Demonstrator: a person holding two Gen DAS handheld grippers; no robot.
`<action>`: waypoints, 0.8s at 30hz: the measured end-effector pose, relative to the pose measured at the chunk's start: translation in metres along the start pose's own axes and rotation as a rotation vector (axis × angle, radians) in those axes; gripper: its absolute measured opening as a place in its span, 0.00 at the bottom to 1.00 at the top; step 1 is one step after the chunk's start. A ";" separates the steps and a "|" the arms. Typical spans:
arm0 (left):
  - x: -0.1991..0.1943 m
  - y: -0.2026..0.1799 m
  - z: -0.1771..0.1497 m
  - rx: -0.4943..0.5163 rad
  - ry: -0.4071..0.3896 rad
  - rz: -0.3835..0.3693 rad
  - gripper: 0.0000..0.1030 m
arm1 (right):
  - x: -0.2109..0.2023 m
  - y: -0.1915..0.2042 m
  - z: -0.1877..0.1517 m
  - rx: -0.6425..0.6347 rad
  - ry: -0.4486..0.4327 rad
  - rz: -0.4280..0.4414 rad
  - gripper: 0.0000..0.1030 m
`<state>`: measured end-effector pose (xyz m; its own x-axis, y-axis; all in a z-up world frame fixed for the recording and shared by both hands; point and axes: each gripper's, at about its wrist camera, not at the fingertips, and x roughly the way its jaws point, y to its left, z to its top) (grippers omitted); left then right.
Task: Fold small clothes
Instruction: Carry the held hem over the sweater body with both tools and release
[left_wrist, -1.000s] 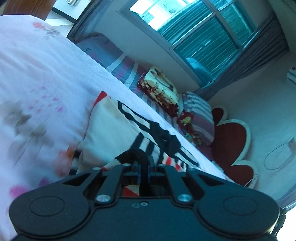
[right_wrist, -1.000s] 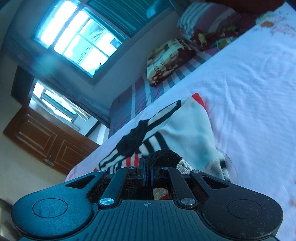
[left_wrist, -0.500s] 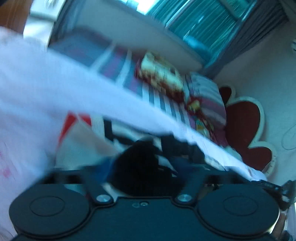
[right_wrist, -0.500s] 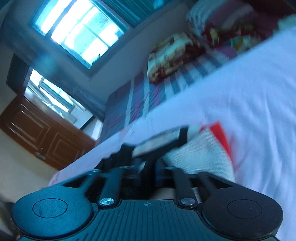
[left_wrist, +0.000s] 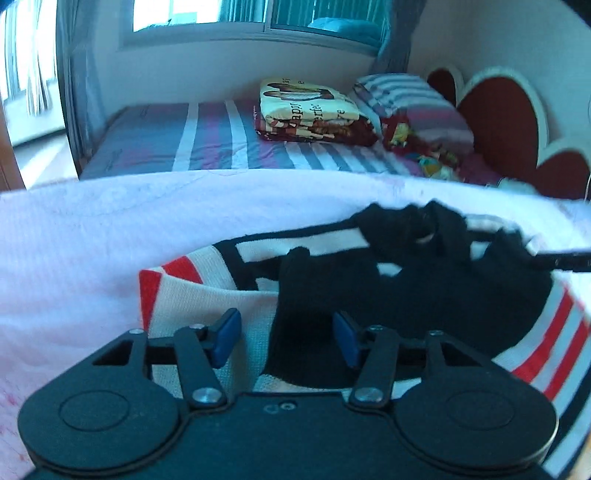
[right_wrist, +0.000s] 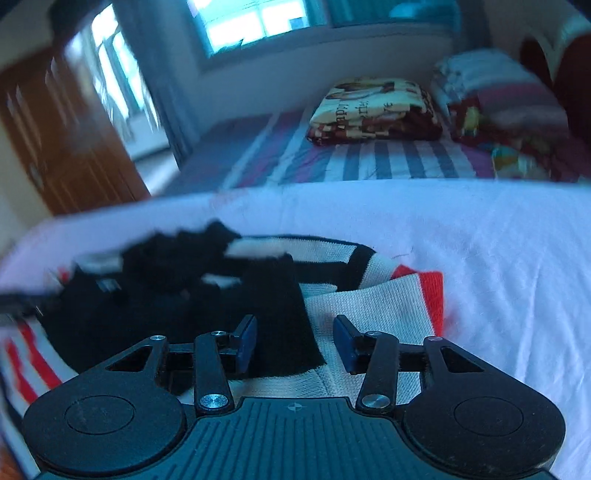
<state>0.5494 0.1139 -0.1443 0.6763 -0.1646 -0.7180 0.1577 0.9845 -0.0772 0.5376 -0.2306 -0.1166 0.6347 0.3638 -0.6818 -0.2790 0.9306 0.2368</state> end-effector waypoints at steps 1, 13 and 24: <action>0.000 -0.002 -0.001 0.007 -0.005 0.012 0.48 | 0.002 0.005 -0.005 -0.036 0.000 -0.018 0.31; -0.039 0.001 0.005 -0.079 -0.288 0.094 0.03 | -0.027 0.002 -0.020 -0.035 -0.250 -0.116 0.03; 0.019 -0.001 0.009 -0.083 -0.128 0.165 0.08 | 0.019 -0.013 -0.039 0.047 -0.117 -0.179 0.03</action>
<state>0.5689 0.1092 -0.1513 0.7744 -0.0021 -0.6327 -0.0189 0.9995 -0.0265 0.5252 -0.2371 -0.1597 0.7512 0.1925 -0.6314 -0.1221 0.9806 0.1536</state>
